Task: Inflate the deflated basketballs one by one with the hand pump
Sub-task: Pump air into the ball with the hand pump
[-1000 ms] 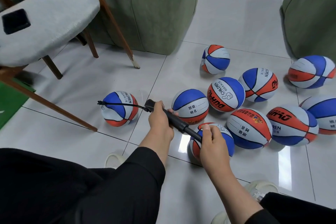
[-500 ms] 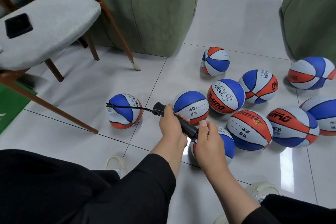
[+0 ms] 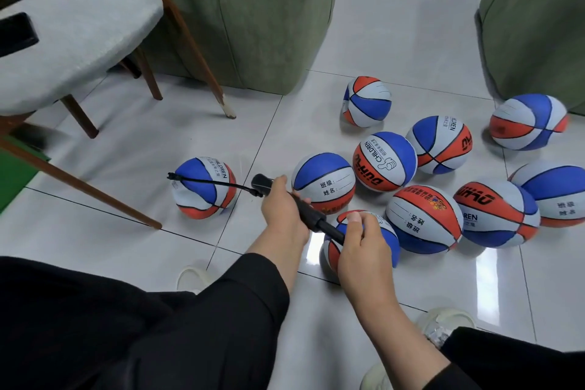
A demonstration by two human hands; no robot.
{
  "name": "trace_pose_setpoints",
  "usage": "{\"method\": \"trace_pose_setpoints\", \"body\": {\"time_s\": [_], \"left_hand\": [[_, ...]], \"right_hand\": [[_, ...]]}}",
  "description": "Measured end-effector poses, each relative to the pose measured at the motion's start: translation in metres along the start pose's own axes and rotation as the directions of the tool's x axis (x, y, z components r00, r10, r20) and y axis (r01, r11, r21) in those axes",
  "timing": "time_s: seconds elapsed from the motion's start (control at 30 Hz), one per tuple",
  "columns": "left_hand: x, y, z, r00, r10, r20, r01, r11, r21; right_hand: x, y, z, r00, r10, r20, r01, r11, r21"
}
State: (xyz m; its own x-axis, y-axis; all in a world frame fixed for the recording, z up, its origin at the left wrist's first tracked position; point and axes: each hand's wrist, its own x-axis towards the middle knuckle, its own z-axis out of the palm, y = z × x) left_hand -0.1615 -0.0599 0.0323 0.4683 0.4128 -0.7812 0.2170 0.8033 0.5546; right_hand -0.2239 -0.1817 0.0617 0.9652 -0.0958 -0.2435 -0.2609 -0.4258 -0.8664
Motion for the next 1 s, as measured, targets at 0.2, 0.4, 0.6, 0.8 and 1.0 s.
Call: {"method": "trace_pose_setpoints", "body": {"time_s": [0.2, 0.4, 0.6, 0.8, 1.0], "left_hand": [[-0.015, -0.02, 0.009, 0.999, -0.012, 0.046, 0.013, 0.999, -0.029], [-0.008, 0.002, 0.005, 0.999, -0.006, 0.032, 0.006, 1.0, -0.011], [0.012, 0.027, -0.003, 0.999, -0.007, -0.037, 0.006, 0.999, -0.033], [-0.009, -0.009, 0.006, 1.0, -0.02, 0.001, 0.02, 1.0, -0.022], [-0.019, -0.016, 0.014, 1.0, 0.027, 0.015, -0.026, 1.0, -0.017]], "right_hand": [[0.01, -0.008, 0.009, 1.0, -0.016, -0.011, 0.016, 1.0, -0.005], [0.0, -0.011, 0.009, 0.997, -0.038, 0.061, 0.038, 0.999, 0.005], [-0.009, -0.008, -0.004, 0.999, -0.04, 0.009, 0.039, 0.997, 0.072], [0.001, -0.006, 0.001, 0.999, -0.023, -0.045, 0.023, 1.0, 0.004], [0.009, -0.013, 0.009, 1.0, -0.003, -0.014, 0.003, 0.999, 0.036]]}}
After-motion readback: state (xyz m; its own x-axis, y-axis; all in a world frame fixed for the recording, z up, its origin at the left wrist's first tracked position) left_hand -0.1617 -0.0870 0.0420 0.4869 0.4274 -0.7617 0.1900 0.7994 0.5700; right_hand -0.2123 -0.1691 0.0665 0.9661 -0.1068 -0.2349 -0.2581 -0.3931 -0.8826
